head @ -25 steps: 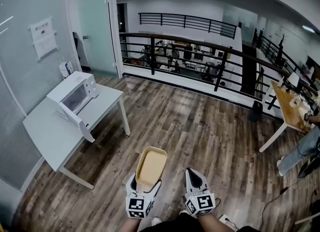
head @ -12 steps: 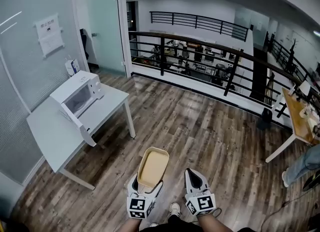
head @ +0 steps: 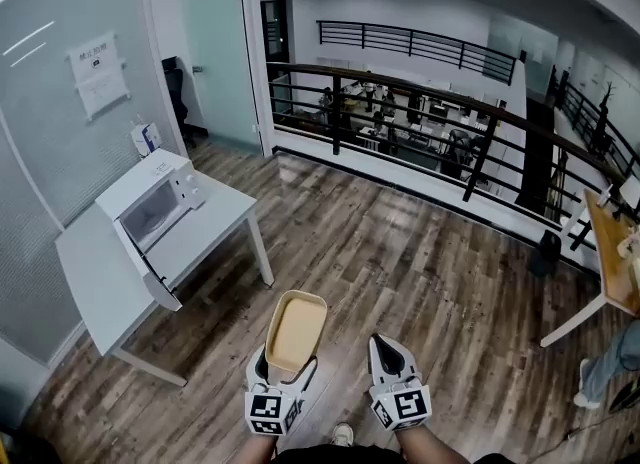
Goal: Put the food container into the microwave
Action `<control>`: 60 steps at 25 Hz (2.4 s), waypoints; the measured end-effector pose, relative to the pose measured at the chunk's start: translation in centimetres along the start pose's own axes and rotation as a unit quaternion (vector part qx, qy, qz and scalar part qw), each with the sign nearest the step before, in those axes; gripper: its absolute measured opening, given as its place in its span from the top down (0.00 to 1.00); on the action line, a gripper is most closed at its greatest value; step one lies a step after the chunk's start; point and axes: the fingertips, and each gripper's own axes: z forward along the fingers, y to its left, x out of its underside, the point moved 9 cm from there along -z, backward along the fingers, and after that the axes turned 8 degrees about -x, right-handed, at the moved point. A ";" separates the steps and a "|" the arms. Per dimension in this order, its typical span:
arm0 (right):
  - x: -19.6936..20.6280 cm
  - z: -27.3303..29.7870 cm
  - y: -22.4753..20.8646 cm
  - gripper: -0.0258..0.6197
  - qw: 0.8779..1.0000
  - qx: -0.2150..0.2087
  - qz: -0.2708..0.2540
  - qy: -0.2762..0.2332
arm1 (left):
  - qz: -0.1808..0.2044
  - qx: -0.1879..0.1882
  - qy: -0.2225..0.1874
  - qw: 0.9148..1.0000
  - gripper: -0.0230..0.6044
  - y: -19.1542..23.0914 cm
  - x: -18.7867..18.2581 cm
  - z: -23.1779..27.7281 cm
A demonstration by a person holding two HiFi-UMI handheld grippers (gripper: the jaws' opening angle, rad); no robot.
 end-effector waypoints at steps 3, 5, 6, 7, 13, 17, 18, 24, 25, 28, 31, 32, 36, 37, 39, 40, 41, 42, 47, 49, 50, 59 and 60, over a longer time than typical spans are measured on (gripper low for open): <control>0.1 1.2 -1.5 0.96 1.000 -0.017 -0.002 -0.001 | -0.001 -0.014 -0.003 1.000 0.23 -0.2 -0.4 1.3; 0.2 2.4 -2.0 0.96 1.000 -0.028 0.001 -0.003 | 0.001 -0.022 -0.002 1.000 0.23 0.1 -0.7 2.1; 0.2 3.0 -2.3 0.96 0.999 -0.033 0.005 -0.004 | 0.001 -0.026 0.000 1.000 0.23 0.2 -0.7 2.5; 0.1 3.6 -2.5 0.96 0.999 -0.037 0.010 -0.005 | 0.000 -0.031 0.001 1.000 0.23 0.4 -0.8 2.9; -0.5 7.7 -3.2 0.96 0.998 -0.051 0.031 -0.017 | -0.016 -0.052 0.000 0.999 0.23 2.9 -1.3 5.7; -0.8 11.7 -3.2 0.96 0.998 -0.065 0.014 -0.021 | -0.021 -0.064 -0.009 0.998 0.23 5.9 -2.0 8.2; -0.8 12.8 -3.2 0.96 0.997 -0.067 0.010 -0.022 | -0.022 -0.066 -0.012 0.998 0.23 6.8 -2.1 9.0; -0.9 19.4 -2.3 0.96 0.996 -0.083 -0.005 -0.021 | -0.031 -0.072 -0.026 0.997 0.23 11.3 -3.2 12.2; -0.9 20.5 -2.0 0.96 0.996 -0.086 -0.007 -0.020 | -0.031 -0.073 -0.028 0.996 0.23 12.1 -3.3 12.6; -0.8 23.3 -1.1 0.96 0.995 -0.096 -0.011 -0.017 | -0.036 -0.082 -0.027 0.996 0.23 14.3 -3.7 13.6; -0.6 25.5 -0.6 0.96 0.995 -0.102 -0.015 -0.013 | -0.043 -0.097 -0.019 0.994 0.23 16.6 -3.8 14.3; -0.5 26.1 -0.5 0.96 0.994 -0.103 -0.016 -0.012 | -0.044 -0.101 -0.018 0.994 0.23 17.2 -3.7 14.5; -0.2 28.1 0.1 0.96 0.994 -0.110 -0.019 -0.006 | -0.051 -0.107 -0.020 0.993 0.23 19.2 -3.3 15.2; -0.1 28.6 0.2 0.96 0.994 -0.112 -0.020 -0.005 | -0.052 -0.109 -0.021 0.992 0.23 19.6 -3.3 15.3; 0.0 29.6 0.2 0.96 0.993 -0.115 -0.020 -0.004 | -0.052 -0.115 -0.021 0.992 0.23 20.2 -3.4 15.6; 0.0 30.1 0.2 0.96 0.993 -0.117 -0.019 -0.005 | -0.051 -0.118 -0.021 0.991 0.23 20.6 -3.5 15.8; 0.1 30.6 0.2 0.96 0.993 -0.120 -0.018 -0.006 | -0.051 -0.122 -0.021 0.991 0.23 20.9 -3.6 16.1; 0.2 31.1 0.2 0.96 0.992 -0.124 -0.017 -0.007 | -0.051 -0.127 -0.021 0.990 0.23 21.2 -3.7 16.3; 0.6 34.2 -0.9 0.96 0.988 -0.153 -0.013 -0.015 | -0.041 -0.155 -0.023 0.987 0.23 22.5 -4.3 17.9; 0.7 35.7 -1.7 0.96 0.986 -0.165 -0.010 -0.016 | -0.040 -0.169 -0.023 0.985 0.23 22.9 -4.4 18.8; 0.8 36.5 -2.1 0.96 0.985 -0.173 -0.009 -0.016 | -0.041 -0.178 -0.021 0.983 0.23 23.1 -4.4 19.3; 2.1 43.8 -4.8 0.96 0.965 -0.261 0.018 -0.031 | -0.018 -0.253 -0.017 0.967 0.23 24.6 -5.7 23.4; 2.3 44.4 -5.0 0.96 0.962 -0.270 0.020 -0.029 | -0.016 -0.261 -0.016 0.965 0.23 24.6 -5.8 23.8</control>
